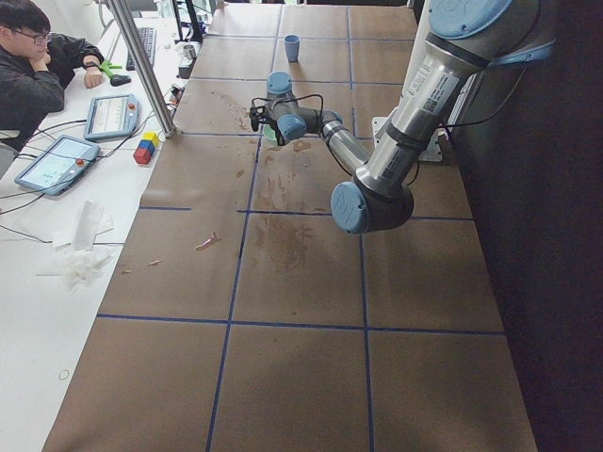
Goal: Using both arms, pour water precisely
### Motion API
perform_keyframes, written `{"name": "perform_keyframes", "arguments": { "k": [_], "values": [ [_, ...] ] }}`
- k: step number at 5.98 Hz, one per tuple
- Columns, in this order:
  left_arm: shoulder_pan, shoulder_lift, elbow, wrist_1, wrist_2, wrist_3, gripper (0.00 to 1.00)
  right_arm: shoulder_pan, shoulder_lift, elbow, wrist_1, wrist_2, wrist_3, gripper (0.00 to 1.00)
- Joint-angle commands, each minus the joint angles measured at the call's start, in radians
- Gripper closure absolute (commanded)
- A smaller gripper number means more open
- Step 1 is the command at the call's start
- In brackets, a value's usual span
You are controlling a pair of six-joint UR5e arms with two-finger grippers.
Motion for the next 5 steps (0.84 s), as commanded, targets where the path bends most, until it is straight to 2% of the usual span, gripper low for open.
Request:
{"name": "perform_keyframes", "arguments": {
  "k": [1,3,4,5],
  "values": [
    [0.067,-0.062,0.066,-0.002,0.073,-0.038,1.00,0.000,0.000,-0.004,0.000,-0.002,0.000,0.00],
    [0.078,-0.124,0.153,-0.005,0.071,-0.033,1.00,0.000,0.000,-0.004,0.000,-0.002,0.000,0.00],
    [0.078,-0.125,0.155,-0.005,0.071,-0.032,0.98,0.000,0.000,-0.004,0.000,-0.002,0.000,0.00],
    [0.078,-0.126,0.155,-0.005,0.071,-0.029,0.88,0.000,0.000,-0.004,0.000,-0.002,0.000,0.00]
  ]
}}
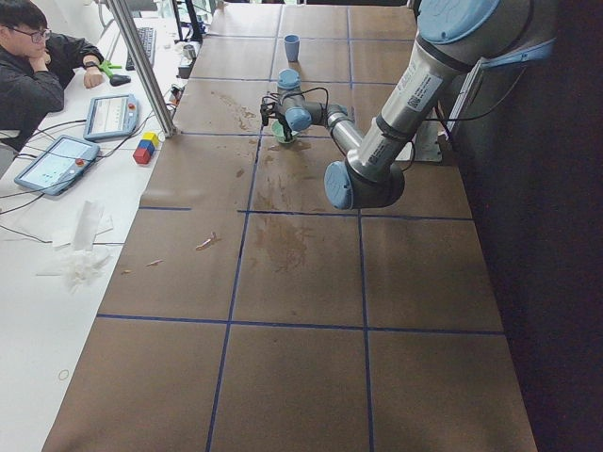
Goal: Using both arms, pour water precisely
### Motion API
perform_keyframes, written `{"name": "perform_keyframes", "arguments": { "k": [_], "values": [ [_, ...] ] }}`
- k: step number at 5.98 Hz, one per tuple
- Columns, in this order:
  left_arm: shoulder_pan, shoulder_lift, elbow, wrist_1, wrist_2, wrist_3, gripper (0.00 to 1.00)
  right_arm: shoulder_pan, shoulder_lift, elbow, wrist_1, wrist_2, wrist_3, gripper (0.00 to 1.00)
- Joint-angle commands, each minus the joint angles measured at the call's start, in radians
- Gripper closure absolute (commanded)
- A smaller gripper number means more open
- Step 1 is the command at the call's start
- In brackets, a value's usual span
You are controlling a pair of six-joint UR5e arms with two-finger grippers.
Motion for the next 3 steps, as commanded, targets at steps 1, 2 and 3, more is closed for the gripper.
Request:
{"name": "perform_keyframes", "arguments": {
  "k": [1,2,3],
  "values": [
    [0.010,-0.002,0.004,-0.002,0.002,0.004,0.54,0.000,0.000,0.000,0.002,0.000,0.000,0.00],
    [0.011,-0.002,0.002,0.000,0.002,0.003,0.19,0.000,-0.002,0.001,0.002,0.000,-0.002,0.00],
    [0.010,0.000,-0.007,0.004,0.003,0.004,0.03,0.000,-0.002,0.008,0.002,0.003,0.002,0.00]
  ]
}}
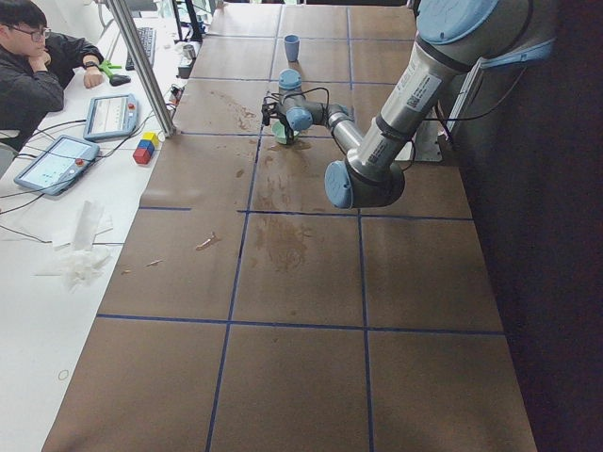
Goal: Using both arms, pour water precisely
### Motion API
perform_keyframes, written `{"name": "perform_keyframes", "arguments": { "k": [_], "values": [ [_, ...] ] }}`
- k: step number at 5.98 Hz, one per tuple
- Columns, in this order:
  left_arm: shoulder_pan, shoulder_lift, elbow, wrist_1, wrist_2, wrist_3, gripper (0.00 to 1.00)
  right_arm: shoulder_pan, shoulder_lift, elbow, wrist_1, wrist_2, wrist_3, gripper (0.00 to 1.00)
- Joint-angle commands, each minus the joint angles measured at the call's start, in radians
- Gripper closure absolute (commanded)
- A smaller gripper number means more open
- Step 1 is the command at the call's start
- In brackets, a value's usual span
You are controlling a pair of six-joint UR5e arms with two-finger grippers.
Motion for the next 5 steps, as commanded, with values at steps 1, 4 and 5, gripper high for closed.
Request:
{"name": "perform_keyframes", "arguments": {
  "k": [1,4,5],
  "values": [
    [-0.015,0.006,-0.033,0.007,-0.005,0.004,0.01,-0.008,0.004,0.023,0.000,0.001,0.002,0.00],
    [-0.114,0.136,-0.300,0.262,-0.051,0.222,0.00,-0.051,0.000,0.116,-0.004,0.004,0.006,0.00],
    [-0.171,0.220,-0.365,0.266,-0.106,0.308,0.00,-0.116,0.012,0.132,-0.004,-0.013,0.034,0.00]
  ]
}}
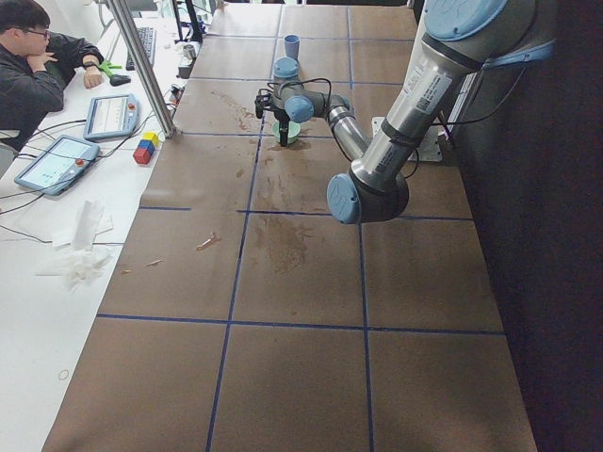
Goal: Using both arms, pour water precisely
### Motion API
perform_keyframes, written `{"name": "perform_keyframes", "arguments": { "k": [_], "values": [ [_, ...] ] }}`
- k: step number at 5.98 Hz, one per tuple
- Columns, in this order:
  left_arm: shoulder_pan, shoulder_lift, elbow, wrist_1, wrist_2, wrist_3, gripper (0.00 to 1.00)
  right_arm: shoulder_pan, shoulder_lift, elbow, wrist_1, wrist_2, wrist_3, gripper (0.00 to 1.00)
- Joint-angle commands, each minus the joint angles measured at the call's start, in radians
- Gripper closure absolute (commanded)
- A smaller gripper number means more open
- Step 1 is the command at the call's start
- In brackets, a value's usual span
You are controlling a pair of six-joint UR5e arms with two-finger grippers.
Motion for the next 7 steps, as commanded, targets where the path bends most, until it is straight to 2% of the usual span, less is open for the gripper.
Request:
{"name": "perform_keyframes", "arguments": {
  "k": [1,2,4,5,7],
  "values": [
    [-0.073,0.108,-0.087,0.029,-0.053,0.152,0.00,-0.050,0.006,0.035,0.002,-0.002,0.044,0.00],
    [-0.071,0.108,-0.085,0.029,-0.051,0.153,0.00,-0.053,0.001,0.073,0.004,0.001,0.125,0.00],
    [-0.070,0.110,-0.084,0.028,-0.051,0.152,0.00,-0.130,-0.020,0.210,0.005,-0.011,0.350,0.00],
    [-0.068,0.110,-0.084,0.026,-0.051,0.147,0.00,-0.148,-0.052,0.242,0.063,-0.018,0.395,0.00],
    [-0.064,0.110,-0.081,0.022,-0.048,0.146,0.00,-0.288,-0.202,0.239,0.467,-0.162,0.673,0.00]
  ]
}}
